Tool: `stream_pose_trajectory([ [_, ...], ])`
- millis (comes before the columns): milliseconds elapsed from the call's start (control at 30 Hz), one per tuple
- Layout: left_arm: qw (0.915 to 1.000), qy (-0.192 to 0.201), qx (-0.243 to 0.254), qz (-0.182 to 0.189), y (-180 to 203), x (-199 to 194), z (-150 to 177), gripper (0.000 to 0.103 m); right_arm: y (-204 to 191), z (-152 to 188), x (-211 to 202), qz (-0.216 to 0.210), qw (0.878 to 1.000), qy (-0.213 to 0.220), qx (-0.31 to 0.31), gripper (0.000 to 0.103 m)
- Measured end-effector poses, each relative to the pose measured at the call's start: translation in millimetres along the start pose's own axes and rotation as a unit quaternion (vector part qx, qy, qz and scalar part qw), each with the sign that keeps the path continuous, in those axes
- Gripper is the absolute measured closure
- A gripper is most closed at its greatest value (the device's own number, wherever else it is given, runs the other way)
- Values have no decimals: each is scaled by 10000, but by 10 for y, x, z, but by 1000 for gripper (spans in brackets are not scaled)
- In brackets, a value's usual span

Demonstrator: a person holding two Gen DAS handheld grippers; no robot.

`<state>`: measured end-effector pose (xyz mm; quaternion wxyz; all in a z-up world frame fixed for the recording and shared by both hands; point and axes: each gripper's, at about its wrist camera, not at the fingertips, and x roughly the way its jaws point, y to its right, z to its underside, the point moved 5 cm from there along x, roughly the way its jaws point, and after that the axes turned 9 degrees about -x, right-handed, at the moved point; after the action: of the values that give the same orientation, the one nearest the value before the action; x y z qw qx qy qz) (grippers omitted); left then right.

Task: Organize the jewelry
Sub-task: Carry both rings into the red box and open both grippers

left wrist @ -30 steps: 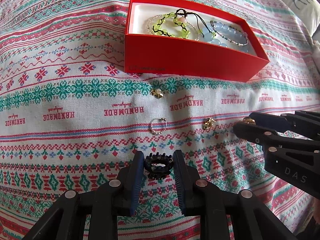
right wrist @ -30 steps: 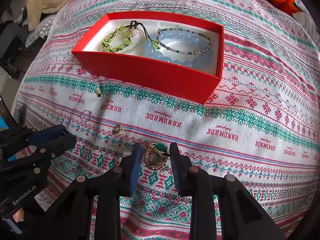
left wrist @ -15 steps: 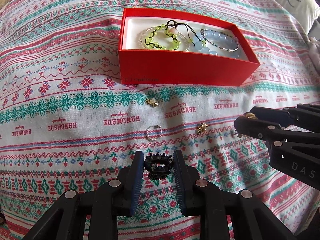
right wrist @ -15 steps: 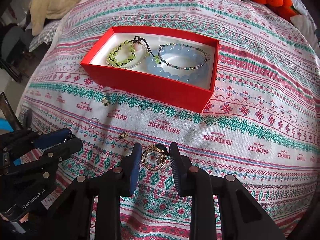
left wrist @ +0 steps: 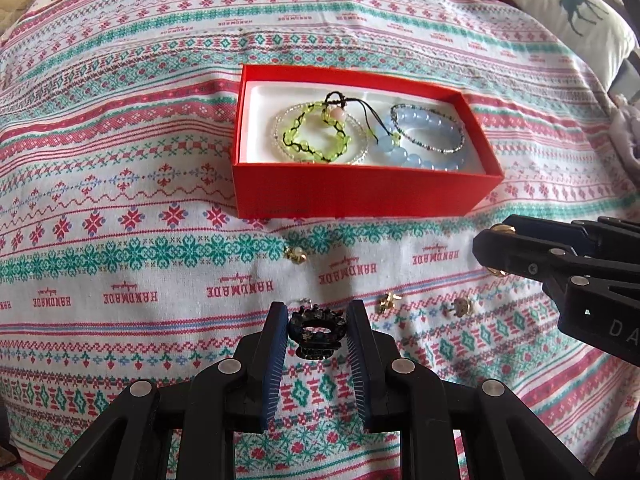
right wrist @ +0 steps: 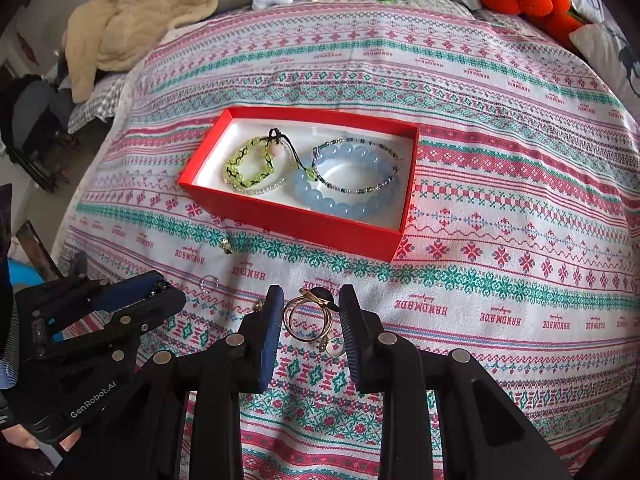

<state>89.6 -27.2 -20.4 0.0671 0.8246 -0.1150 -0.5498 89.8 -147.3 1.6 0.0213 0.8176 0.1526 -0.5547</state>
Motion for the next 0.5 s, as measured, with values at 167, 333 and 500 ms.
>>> stream_pose_trajectory([
  [167, 9997, 96, -141, 201, 18, -40, -196, 79, 61, -86, -60, -76, 9999, 100, 103, 73],
  [333, 9987, 158, -335, 358, 32, -24, -396, 79, 117, -195, -54, -128, 9995, 197, 221, 73],
  [500, 9970, 347, -368, 580, 90, 41, -601, 79, 197, -327, -63, -254, 9982, 415, 349, 73],
])
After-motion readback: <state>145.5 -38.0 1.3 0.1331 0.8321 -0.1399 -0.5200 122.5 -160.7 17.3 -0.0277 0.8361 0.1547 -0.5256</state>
